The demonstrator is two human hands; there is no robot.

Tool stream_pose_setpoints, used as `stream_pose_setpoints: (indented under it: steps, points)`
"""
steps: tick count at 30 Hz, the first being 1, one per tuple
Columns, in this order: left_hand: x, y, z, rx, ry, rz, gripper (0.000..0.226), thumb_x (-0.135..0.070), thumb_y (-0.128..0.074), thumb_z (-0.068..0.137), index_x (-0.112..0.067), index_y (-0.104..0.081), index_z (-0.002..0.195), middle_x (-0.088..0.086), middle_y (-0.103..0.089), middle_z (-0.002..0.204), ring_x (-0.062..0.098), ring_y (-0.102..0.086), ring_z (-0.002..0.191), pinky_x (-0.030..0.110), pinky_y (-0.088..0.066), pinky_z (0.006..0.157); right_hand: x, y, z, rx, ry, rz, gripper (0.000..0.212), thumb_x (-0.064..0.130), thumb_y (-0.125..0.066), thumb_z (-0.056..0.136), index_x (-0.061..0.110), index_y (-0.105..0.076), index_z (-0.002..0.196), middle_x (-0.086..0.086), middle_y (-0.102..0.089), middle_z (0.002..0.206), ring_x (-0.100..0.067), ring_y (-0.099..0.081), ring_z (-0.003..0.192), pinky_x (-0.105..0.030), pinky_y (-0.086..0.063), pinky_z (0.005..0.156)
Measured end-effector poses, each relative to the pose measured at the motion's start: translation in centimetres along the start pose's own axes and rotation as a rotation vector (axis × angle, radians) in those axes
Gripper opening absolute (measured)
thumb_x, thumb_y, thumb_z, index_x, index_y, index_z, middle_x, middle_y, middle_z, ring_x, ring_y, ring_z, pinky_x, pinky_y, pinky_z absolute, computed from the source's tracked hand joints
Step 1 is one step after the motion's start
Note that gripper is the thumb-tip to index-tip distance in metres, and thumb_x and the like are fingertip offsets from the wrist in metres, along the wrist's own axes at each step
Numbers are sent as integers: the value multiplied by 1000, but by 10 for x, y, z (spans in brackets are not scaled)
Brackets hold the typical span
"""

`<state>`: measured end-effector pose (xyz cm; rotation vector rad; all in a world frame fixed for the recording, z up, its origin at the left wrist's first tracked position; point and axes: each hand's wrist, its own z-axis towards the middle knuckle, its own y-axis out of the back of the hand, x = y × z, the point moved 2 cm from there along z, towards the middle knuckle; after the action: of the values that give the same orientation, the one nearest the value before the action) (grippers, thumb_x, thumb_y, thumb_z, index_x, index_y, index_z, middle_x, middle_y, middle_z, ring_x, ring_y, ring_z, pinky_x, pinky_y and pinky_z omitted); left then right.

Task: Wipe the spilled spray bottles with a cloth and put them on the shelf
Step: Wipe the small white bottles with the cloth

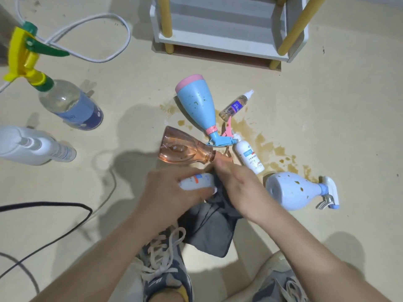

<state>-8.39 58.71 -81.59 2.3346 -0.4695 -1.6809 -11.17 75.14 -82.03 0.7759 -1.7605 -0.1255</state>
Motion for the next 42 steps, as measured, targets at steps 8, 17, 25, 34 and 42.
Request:
stream_pose_setpoints:
  steps: [8, 17, 25, 34, 42]
  points:
    - [2, 23, 4, 57, 256, -188, 28, -30, -92, 60, -28, -79, 85, -8, -76, 80, 5, -69, 67, 19, -53, 59, -3, 5, -8, 201, 114, 18, 49, 21, -76, 81, 27, -54, 124, 14, -62, 123, -6, -56, 117, -28, -44, 103]
    - [-37, 10, -10, 85, -1119, 779, 14, -19, -65, 83, -9, -72, 89, 4, -61, 76, 25, -55, 60, 34, -48, 48, 15, 23, 23, 965, -79, -301, 13, 26, -79, 80, 21, -72, 90, -3, -73, 94, -21, -66, 94, -40, -53, 91]
    - [-30, 27, -3, 4, -2, -24, 17, -38, -85, 68, -39, -76, 83, -4, -73, 73, 9, -66, 63, 33, -55, 59, 21, -3, 12, 155, 397, -597, 28, 5, -51, 68, 24, -47, 87, 0, -56, 78, -28, -53, 77, -35, -37, 64]
    - [-20, 25, -23, -39, -120, 108, 13, -32, -81, 75, -27, -72, 82, -8, -67, 70, 1, -57, 57, 17, -45, 53, 25, -10, 26, 532, 183, -505, 32, 7, -67, 65, 19, -54, 92, 5, -57, 78, -24, -58, 73, -37, -49, 60]
    - [-19, 15, -27, -38, -589, 435, 20, -33, -80, 74, -21, -75, 89, 0, -68, 75, 15, -64, 63, 32, -51, 52, 29, -2, 21, 876, -88, -464, 38, -6, -70, 68, 20, -49, 86, 10, -58, 76, -11, -55, 70, -26, -43, 58]
